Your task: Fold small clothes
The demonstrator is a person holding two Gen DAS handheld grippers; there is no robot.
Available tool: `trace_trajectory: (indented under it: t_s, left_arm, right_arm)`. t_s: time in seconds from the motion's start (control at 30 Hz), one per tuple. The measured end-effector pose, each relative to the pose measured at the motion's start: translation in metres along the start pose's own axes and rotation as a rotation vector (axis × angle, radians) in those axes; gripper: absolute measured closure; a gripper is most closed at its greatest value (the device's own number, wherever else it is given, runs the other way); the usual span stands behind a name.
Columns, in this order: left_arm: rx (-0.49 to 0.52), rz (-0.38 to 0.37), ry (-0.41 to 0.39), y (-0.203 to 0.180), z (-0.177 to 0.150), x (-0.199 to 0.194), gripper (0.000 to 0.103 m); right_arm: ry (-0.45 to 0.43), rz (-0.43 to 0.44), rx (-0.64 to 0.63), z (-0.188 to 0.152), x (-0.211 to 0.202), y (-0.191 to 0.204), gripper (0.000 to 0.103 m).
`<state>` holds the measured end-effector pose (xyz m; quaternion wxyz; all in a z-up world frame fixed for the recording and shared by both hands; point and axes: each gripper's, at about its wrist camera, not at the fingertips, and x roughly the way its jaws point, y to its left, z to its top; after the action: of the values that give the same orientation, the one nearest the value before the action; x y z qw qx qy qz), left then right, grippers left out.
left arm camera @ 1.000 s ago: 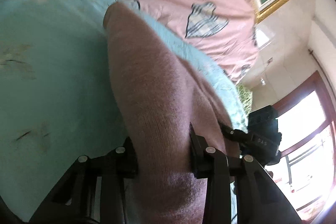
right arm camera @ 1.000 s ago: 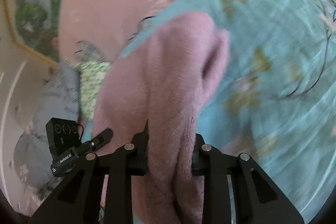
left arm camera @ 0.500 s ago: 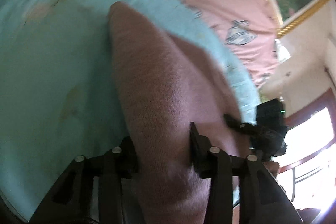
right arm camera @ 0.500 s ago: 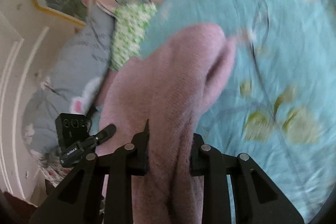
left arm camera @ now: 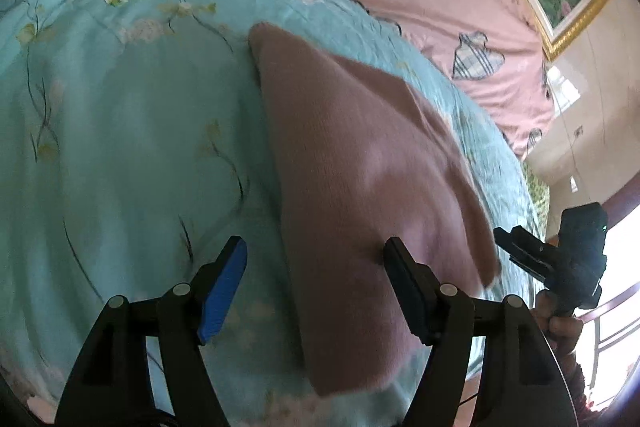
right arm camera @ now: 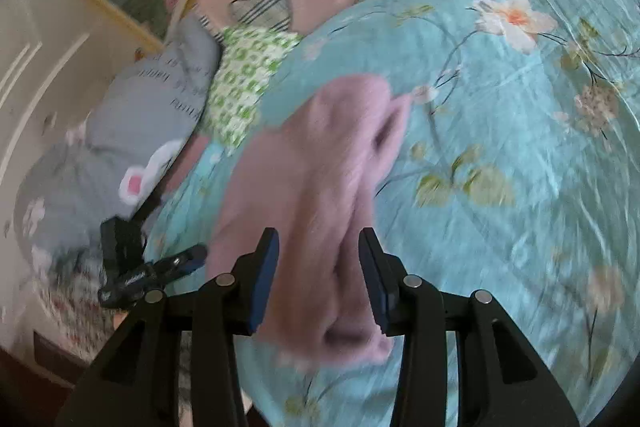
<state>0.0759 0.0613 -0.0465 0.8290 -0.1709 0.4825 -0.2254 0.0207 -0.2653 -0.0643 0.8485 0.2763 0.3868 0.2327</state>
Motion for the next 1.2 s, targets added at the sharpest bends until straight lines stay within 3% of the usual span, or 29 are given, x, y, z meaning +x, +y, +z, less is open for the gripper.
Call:
trace_trajectory:
  t_s: [0.07, 0.13, 0.17, 0.23, 0.27, 0.3, 0.37, 0.47, 0.57, 0.63, 0.7, 0.77, 0.93, 1.1, 1.2]
  left_arm:
    - [0.021, 0.004, 0.026, -0.001, -0.016, 0.002, 0.032]
    - [0.051, 0.057, 0.055, -0.002, -0.027, 0.007, 0.036]
    - [0.073, 0.086, 0.062, -0.004, -0.03, 0.009, 0.043]
    - [0.105, 0.098, 0.072, -0.009, -0.034, 0.009, 0.066]
    - [0.12, 0.104, 0.07, -0.011, -0.035, 0.007, 0.066]
    - [0.133, 0.118, 0.068, -0.011, -0.036, 0.007, 0.066]
    - [0.156, 0.138, 0.068, -0.009, -0.039, 0.009, 0.066]
    - [0.151, 0.117, 0.065, -0.003, -0.045, 0.012, 0.063]
    - [0.156, 0.114, 0.057, -0.002, -0.048, 0.009, 0.058]
    - [0.163, 0.124, 0.057, -0.002, -0.049, 0.002, 0.045]
    - [0.174, 0.152, 0.047, -0.003, -0.051, -0.009, 0.04]
    - [0.18, 0.158, 0.028, -0.005, -0.047, -0.02, 0.04]
    - [0.213, 0.127, -0.04, -0.027, -0.019, -0.032, 0.04]
    - [0.202, 0.034, -0.104, -0.051, 0.027, -0.019, 0.042]
    - [0.168, -0.033, -0.081, -0.053, 0.054, 0.004, 0.055]
  right_arm:
    - [0.043, -0.058, -0.041, -0.013, 0.008, 0.006, 0.06]
    - [0.088, -0.116, -0.052, -0.022, 0.021, 0.004, 0.069]
    - [0.113, -0.13, -0.041, -0.024, 0.028, 0.001, 0.089]
    - [0.111, -0.116, -0.024, -0.027, 0.027, 0.002, 0.093]
    - [0.089, -0.092, -0.027, -0.026, 0.021, 0.006, 0.093]
    - [0.061, -0.073, -0.032, -0.024, 0.012, 0.009, 0.094]
    - [0.064, -0.12, -0.05, -0.024, 0.008, 0.008, 0.094]
    - [0.124, -0.263, -0.085, -0.034, 0.025, -0.009, 0.095]
    - [0.085, -0.23, -0.032, -0.037, 0.03, -0.02, 0.094]
    - [0.081, -0.233, -0.028, -0.035, 0.027, -0.017, 0.093]
    - [0.088, -0.247, -0.027, -0.035, 0.02, -0.012, 0.08]
    - [0.066, -0.256, -0.019, -0.031, 0.01, -0.007, 0.075]
    - [-0.047, -0.189, -0.038, -0.003, -0.008, 0.018, 0.075]
    - [-0.071, -0.118, -0.035, 0.035, 0.021, 0.039, 0.075]
    - [-0.047, -0.105, 0.007, 0.053, 0.054, 0.034, 0.075]
